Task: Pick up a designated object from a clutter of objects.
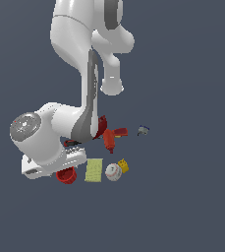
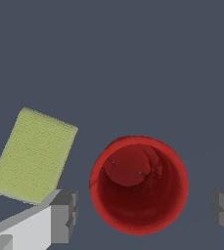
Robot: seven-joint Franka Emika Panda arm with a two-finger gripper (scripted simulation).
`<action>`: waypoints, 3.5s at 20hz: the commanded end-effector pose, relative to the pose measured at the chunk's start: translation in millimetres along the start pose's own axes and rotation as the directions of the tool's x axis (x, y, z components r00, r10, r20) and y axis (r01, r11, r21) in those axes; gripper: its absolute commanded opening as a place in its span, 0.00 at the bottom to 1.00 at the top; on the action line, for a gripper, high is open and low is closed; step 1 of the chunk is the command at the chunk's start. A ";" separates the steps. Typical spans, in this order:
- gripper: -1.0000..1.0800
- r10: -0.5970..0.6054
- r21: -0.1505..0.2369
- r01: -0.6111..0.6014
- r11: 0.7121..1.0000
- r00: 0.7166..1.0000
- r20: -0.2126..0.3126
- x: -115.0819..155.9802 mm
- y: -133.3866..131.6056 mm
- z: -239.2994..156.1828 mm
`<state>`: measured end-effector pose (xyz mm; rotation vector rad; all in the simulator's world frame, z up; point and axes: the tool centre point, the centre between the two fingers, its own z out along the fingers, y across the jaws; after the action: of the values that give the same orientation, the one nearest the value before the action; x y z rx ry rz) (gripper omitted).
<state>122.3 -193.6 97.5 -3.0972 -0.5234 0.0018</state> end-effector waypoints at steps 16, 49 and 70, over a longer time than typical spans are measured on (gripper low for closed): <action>0.96 -0.004 -0.001 0.004 1.000 1.000 -0.001 0.5 0.6 50.2; 0.00 -0.004 -0.001 0.004 1.000 1.000 0.000 -16.1 -76.0 -27.3; 0.00 -0.004 -0.004 0.004 1.000 1.000 0.001 -48.6 -242.9 -201.2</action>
<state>3.6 8.5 284.5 -3.0991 -0.5310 0.0043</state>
